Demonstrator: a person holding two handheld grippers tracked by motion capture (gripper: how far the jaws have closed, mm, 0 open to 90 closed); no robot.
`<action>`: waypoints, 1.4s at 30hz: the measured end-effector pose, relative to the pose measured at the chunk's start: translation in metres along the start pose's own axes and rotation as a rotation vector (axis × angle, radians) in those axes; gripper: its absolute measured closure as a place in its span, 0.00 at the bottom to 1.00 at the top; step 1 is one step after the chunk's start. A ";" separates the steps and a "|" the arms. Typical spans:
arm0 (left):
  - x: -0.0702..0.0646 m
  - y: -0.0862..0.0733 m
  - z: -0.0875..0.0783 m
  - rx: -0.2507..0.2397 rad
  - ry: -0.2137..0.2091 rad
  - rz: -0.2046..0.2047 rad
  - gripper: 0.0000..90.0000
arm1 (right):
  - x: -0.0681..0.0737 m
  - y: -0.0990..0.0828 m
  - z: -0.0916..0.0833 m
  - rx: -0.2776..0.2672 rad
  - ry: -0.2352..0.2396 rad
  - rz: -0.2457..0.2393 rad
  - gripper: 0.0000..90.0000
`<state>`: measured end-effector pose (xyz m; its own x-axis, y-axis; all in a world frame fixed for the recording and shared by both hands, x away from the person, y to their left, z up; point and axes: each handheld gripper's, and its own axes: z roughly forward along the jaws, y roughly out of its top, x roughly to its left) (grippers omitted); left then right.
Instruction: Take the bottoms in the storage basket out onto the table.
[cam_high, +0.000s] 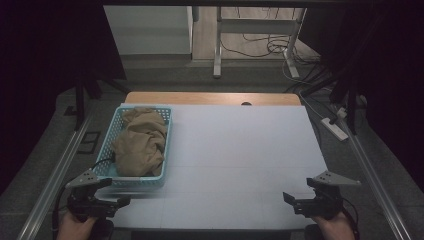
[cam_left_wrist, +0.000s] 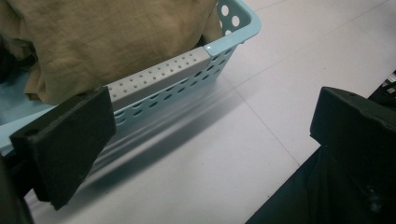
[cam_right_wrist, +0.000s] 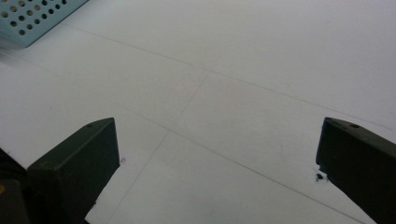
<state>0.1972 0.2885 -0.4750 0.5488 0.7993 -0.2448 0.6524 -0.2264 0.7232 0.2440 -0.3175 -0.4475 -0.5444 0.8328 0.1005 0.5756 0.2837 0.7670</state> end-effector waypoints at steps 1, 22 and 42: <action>0.001 0.000 0.000 -0.002 -0.012 -0.005 0.00 | 0.000 0.000 0.001 0.007 0.001 -0.004 0.00; 0.002 0.001 0.001 0.012 -0.031 -0.003 0.00 | 0.003 0.001 0.004 0.038 0.012 -0.030 0.00; -0.004 0.009 -0.002 -0.051 -0.033 0.089 0.00 | 0.005 0.001 0.005 0.052 0.012 -0.050 0.00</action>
<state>0.1999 0.2842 -0.4657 0.6210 0.7583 -0.1985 0.5731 -0.2665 0.7749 0.2453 -0.3109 -0.4495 -0.5804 0.8112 0.0712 0.5786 0.3492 0.7371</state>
